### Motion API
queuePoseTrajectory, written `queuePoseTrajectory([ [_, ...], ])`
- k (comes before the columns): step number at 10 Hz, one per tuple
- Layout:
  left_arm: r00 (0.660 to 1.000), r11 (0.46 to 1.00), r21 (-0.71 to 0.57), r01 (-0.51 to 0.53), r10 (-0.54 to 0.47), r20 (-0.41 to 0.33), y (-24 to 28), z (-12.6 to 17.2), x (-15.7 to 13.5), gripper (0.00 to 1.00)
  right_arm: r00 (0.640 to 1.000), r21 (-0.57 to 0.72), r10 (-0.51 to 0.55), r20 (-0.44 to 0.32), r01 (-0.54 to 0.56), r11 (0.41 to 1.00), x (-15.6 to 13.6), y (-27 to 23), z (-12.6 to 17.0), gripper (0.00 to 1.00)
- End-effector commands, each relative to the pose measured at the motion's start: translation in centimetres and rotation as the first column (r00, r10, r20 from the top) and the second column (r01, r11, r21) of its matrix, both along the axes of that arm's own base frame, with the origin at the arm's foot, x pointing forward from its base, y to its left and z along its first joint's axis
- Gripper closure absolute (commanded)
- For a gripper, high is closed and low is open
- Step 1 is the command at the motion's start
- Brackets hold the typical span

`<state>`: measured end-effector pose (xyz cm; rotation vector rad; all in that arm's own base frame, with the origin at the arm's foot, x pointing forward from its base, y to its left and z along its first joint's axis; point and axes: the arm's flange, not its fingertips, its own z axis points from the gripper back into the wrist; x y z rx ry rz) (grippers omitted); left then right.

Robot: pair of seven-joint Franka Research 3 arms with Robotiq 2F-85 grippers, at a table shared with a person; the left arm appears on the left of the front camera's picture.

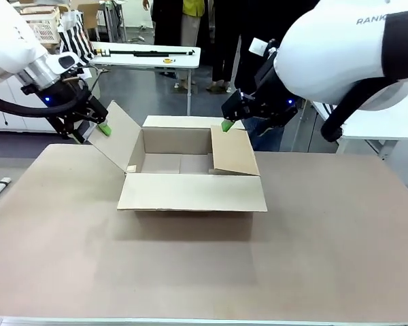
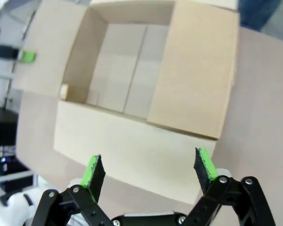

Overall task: Pack the gift set into the box.
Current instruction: Place both hands on the side flaps of the Package Box and spread them outward.

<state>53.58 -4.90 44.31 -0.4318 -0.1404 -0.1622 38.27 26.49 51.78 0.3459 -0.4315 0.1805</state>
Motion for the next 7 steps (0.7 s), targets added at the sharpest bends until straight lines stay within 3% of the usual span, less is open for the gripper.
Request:
queuePoseTrajectory([
  [1, 1.0, 1.0, 0.021, -0.012, 0.012, 0.0, -0.1, 0.3, -0.1, 0.0, 0.989, -0.09, -0.141, -0.05, 0.136, 0.987, 3.8, 3.6, -0.2, 0.0],
  [4, 1.0, 1.0, 0.021, -0.012, 0.012, 0.0, -0.1, 0.3, -0.1, 0.0, 0.953, -0.305, -0.245, -0.18, 0.183, 0.935, 11.6, 10.5, -2.3, 0.0],
  [5, 1.0, 1.0, 0.021, -0.012, 0.012, 0.0, -0.1, 0.3, -0.1, 0.0, 0.938, -0.401, -0.31, -0.156, 0.227, 0.887, 13.1, 12.2, -3.5, 0.0],
  [7, 1.0, 1.0, 0.021, -0.012, 0.012, 0.0, -0.1, 0.3, -0.1, 0.0, 0.947, -0.5, -0.297, -0.119, 0.201, 0.843, 14.6, 15.4, -5.7, 0.0],
])
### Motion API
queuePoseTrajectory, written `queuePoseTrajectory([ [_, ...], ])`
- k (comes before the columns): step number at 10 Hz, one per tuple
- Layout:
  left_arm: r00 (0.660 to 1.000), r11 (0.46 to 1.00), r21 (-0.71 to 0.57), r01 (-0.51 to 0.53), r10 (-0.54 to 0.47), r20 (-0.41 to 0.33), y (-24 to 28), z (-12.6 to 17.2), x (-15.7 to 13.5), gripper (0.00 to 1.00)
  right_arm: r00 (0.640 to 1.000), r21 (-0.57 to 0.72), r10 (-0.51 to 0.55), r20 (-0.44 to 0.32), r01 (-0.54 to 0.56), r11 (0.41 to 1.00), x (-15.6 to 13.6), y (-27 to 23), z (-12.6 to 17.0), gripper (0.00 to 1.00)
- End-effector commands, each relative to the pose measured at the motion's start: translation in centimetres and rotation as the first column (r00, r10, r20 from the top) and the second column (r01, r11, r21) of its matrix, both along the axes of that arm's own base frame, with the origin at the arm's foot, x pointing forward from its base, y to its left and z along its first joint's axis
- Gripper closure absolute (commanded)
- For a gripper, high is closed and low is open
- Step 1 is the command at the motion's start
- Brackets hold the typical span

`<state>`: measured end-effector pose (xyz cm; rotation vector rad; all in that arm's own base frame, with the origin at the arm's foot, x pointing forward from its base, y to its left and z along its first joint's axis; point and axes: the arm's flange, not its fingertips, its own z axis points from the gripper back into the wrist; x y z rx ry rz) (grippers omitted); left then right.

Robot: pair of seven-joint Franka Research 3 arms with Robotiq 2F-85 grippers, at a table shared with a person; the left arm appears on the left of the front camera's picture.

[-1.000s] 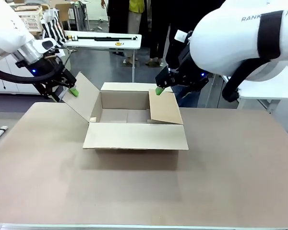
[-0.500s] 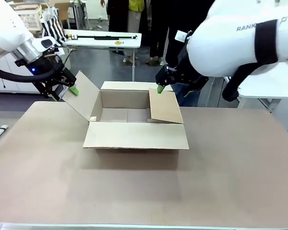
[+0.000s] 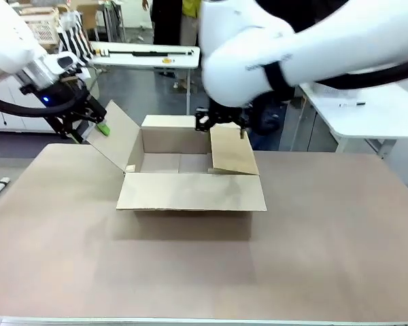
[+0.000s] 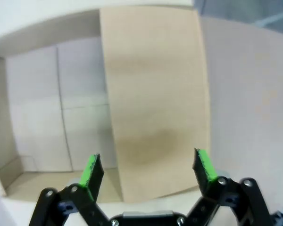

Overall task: Pack the gift set into the box.
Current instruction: Place both hands on the side flaps of the Package Box and spread them outward.

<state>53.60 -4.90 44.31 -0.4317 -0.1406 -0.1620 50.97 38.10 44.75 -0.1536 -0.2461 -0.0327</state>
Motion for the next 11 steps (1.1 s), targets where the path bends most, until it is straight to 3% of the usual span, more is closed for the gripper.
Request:
queuePoseTrajectory([
  [1, 1.0, 1.0, 0.02, -0.012, 0.012, 0.0, -0.1, 0.3, -0.1, 0.0, 1.0, -0.099, 0.019, -0.025, -0.021, 0.995, 2.5, 4.8, -0.1, 0.0],
  [3, 1.0, 1.0, 0.02, -0.012, 0.012, 0.0, -0.1, 0.3, -0.1, 0.0, 1.0, -0.187, 0.012, -0.015, -0.015, 0.982, 3.6, 4.6, -3.0, 0.0],
  [7, 1.0, 1.0, 0.02, -0.012, 0.012, 0.0, -0.1, 0.3, -0.1, 0.0, 0.999, -0.291, -0.007, 0.042, 0.019, 0.957, 4.3, 2.3, -5.1, 0.0],
  [11, 1.0, 1.0, 0.02, -0.012, 0.012, 0.0, -0.1, 0.3, -0.1, 0.0, 0.995, -0.289, -0.067, 0.073, 0.085, 0.954, 4.1, -1.1, -2.5, 0.0],
])
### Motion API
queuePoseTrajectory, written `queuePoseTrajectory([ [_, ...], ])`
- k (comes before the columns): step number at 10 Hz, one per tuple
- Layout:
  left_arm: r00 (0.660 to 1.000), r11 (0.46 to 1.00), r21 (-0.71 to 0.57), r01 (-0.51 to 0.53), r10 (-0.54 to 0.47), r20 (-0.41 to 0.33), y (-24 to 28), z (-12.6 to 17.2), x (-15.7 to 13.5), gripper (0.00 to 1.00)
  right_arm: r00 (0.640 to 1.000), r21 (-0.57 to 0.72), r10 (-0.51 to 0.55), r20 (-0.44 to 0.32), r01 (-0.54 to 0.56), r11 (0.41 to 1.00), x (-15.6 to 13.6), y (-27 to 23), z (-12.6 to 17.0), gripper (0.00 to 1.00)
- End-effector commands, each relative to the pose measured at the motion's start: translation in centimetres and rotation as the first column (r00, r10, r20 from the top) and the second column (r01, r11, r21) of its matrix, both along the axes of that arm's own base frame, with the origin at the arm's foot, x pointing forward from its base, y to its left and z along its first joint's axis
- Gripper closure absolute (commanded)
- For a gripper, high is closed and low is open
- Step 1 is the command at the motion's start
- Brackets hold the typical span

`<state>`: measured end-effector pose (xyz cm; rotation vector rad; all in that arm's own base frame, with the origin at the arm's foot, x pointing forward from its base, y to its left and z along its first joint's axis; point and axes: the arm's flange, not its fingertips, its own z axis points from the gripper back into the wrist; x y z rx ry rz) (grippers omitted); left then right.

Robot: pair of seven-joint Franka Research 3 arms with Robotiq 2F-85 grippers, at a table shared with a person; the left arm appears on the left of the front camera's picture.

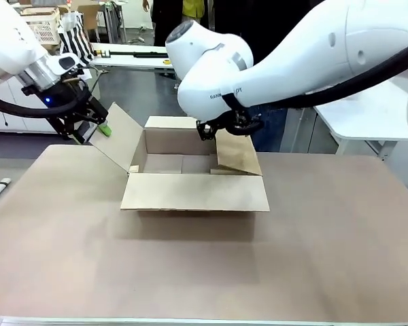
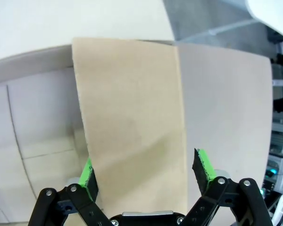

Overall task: Pack the gift set into the box.
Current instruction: Place both hands on the side flaps of the Package Box and spread them outward.

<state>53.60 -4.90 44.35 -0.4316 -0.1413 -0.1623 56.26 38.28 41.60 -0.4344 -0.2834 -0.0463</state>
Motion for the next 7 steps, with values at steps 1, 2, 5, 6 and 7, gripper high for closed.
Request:
queuePoseTrajectory([
  [1, 1.0, 1.0, 0.02, -0.012, 0.012, -0.001, -0.1, 0.2, -0.1, 0.0, 0.999, -0.037, -0.044, 0.026, 0.045, 0.998, -1.3, -2.3, 1.4, 0.0],
  [2, 1.0, 1.0, 0.02, -0.012, 0.012, -0.001, -0.1, 0.2, -0.1, 0.0, 0.998, -0.05, -0.06, 0.028, 0.061, 0.997, -1.5, -3.3, 2.1, 0.0],
  [5, 1.0, 1.0, 0.02, -0.012, 0.012, -0.001, -0.1, 0.2, -0.1, 0.0, 0.992, -0.053, -0.114, 0.062, 0.117, 0.992, -2.4, -6.7, 5.1, 0.0],
  [6, 1.0, 1.0, 0.02, -0.012, 0.012, -0.001, -0.1, 0.2, -0.1, 0.0, 0.989, -0.08, -0.131, 0.069, 0.136, 0.987, -2.5, -7.7, 5.5, 0.0],
  [7, 1.0, 1.0, 0.02, -0.012, 0.012, -0.001, -0.1, 0.2, -0.1, 0.0, 0.989, -0.047, -0.125, 0.084, 0.13, 0.99, -2.9, -8.2, 6.0, 0.0],
])
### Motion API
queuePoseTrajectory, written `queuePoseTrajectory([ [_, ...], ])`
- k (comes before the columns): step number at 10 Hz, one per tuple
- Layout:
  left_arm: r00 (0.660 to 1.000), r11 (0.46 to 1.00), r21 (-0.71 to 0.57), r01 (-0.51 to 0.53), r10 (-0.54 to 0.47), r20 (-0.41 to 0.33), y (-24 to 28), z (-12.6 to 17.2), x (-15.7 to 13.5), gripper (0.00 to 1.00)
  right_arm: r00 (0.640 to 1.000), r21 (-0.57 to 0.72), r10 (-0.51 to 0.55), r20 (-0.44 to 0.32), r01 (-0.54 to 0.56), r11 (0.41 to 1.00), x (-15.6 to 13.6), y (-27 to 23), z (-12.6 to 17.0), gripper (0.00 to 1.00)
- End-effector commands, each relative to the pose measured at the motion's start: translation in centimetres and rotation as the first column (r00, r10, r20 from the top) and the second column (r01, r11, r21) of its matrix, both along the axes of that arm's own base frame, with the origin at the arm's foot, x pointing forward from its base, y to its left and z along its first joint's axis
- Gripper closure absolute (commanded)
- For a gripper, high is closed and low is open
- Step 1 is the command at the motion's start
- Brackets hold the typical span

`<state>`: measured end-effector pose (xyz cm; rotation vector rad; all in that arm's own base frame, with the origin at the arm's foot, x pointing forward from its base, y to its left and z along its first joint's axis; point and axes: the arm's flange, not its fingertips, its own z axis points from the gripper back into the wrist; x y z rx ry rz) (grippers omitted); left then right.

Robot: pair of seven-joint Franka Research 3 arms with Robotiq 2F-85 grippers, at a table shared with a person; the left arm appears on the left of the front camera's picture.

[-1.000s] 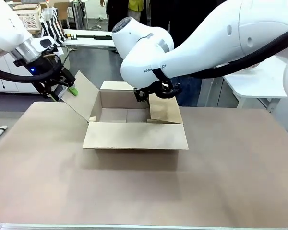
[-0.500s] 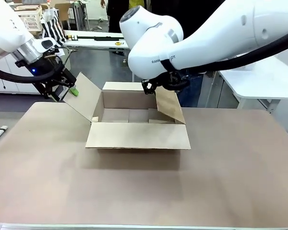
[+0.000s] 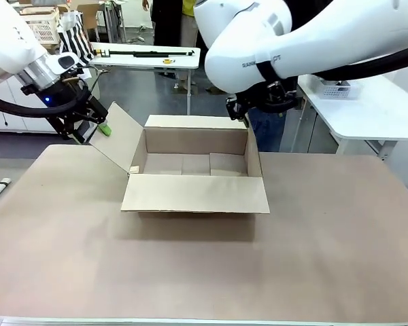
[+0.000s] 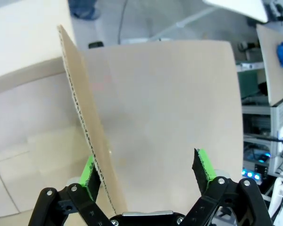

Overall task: Pack the gift set into the box.
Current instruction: Place both hands on the side flaps of the Package Box and spread them outward.

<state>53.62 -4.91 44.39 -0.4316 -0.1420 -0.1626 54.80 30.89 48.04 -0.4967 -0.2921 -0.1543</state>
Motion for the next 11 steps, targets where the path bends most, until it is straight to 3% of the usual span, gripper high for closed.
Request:
queuePoseTrajectory([
  [1, 1.0, 1.0, 0.02, -0.012, 0.012, -0.001, -0.1, 0.2, -0.2, 0.0, 1.0, 0.005, 0.011, -0.007, -0.011, 1.0, 0.2, 1.0, -0.5, 0.0],
  [5, 1.0, 1.0, 0.02, -0.012, 0.012, -0.001, -0.1, 0.2, -0.2, 0.0, 1.0, 0.003, 0.015, -0.011, -0.015, 1.0, -0.1, 0.9, -0.6, 0.0],
  [8, 1.0, 1.0, 0.02, -0.012, 0.012, -0.001, -0.1, 0.2, -0.2, 0.0, 0.997, 0.183, -0.021, -0.068, 0.033, 0.983, -0.3, -5.5, -0.8, 0.0],
  [9, 1.0, 1.0, 0.02, -0.012, 0.012, -0.001, -0.1, 0.2, -0.2, 0.0, 0.997, 0.231, -0.05, -0.051, 0.06, 0.971, 0.1, -7.6, -0.9, 0.0],
  [11, 1.0, 1.0, 0.02, -0.012, 0.012, -0.001, -0.1, 0.2, -0.2, 0.0, 0.995, 0.394, 0.056, -0.085, -0.018, 0.919, 0.9, -11.2, -1.8, 0.0],
])
